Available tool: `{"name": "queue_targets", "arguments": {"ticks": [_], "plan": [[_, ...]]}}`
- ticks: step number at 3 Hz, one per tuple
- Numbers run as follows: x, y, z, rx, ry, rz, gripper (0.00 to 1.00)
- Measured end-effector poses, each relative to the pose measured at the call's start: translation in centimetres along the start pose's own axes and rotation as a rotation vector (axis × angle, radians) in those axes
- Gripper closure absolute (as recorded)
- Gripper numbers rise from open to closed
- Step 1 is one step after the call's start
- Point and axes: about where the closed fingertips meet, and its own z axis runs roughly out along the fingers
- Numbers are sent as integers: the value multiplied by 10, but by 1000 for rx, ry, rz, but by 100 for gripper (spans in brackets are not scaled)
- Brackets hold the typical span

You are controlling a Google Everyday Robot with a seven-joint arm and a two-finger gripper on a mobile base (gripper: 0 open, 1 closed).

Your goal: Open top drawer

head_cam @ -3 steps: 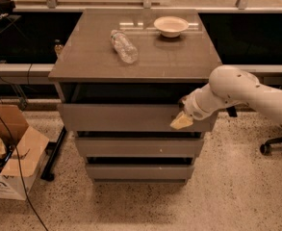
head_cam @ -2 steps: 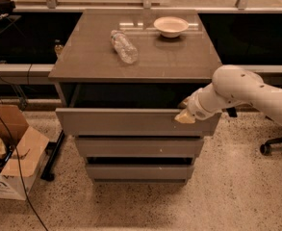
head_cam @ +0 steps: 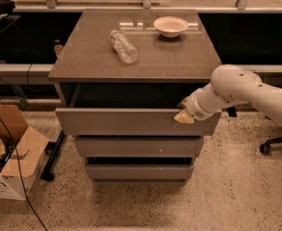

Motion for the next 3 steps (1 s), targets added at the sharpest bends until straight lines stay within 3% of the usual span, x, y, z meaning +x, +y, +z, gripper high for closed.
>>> {"name": "queue_targets", "arguments": {"ticks": [2,3], "plan": [[14,7,8,-18,29,24,0],[32,17,2,-66,28,76,22]]}}
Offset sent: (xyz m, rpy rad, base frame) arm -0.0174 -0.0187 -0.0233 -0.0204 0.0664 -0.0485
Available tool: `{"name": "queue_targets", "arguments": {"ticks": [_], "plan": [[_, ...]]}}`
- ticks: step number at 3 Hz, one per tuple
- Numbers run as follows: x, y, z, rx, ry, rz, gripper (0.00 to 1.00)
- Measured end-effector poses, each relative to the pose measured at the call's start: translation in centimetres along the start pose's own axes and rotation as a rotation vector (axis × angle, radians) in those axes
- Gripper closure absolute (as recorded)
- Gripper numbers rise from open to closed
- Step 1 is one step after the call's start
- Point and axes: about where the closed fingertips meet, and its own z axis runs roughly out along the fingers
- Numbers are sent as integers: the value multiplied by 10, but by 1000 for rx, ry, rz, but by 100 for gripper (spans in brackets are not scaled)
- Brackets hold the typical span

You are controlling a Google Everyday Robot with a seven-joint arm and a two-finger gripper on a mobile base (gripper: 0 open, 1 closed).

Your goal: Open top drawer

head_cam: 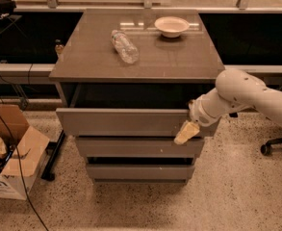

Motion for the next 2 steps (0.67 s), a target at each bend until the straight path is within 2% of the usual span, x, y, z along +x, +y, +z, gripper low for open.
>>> {"name": "queue_targets", "arguments": {"ticks": [2], "plan": [[0,3,-8,-20,3,7,68]]}}
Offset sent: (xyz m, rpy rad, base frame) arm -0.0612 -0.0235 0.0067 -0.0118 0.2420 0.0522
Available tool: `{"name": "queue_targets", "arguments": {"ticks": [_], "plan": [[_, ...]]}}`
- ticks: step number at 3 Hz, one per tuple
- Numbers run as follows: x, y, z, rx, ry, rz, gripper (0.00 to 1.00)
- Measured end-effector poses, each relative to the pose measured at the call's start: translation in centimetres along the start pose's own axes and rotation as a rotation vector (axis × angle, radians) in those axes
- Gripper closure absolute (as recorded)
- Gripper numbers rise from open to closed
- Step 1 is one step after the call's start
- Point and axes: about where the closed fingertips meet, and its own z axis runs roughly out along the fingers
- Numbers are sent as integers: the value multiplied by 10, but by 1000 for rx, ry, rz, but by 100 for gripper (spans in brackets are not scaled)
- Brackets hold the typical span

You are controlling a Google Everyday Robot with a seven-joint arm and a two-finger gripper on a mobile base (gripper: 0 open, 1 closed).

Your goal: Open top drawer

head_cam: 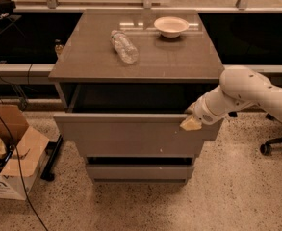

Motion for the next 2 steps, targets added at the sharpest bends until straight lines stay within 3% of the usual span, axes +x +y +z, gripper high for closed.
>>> {"name": "queue_targets", "arguments": {"ticks": [1,2], "plan": [[-3,0,-6,0,0,0,68],[-4,0,-7,0,0,0,44]]}}
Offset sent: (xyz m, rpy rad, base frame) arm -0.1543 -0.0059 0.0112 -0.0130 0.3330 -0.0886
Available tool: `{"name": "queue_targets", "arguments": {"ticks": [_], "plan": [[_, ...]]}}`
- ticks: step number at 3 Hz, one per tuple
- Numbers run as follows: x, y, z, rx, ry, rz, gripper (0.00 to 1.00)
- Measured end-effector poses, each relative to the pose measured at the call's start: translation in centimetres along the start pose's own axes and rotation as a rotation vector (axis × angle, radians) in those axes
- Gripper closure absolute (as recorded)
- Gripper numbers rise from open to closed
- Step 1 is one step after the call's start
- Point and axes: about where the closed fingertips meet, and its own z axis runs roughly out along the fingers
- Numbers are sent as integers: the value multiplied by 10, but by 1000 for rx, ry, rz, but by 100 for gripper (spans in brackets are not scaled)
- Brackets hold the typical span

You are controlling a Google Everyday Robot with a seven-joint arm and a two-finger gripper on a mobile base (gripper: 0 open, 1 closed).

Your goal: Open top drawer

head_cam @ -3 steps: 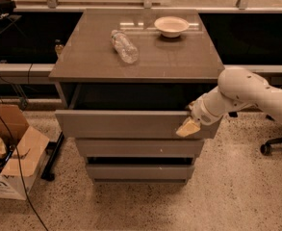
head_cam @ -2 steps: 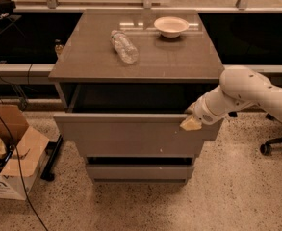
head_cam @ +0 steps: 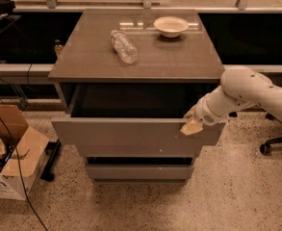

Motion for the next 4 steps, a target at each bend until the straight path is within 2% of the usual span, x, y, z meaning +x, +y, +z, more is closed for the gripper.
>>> {"name": "queue_targets", "arguments": {"ticks": [2,3,4], "plan": [[1,5,4,-16,8,-2,0],[10,18,0,-58,44,-8,0],[24,45,-14,-123,84,7,0]]}}
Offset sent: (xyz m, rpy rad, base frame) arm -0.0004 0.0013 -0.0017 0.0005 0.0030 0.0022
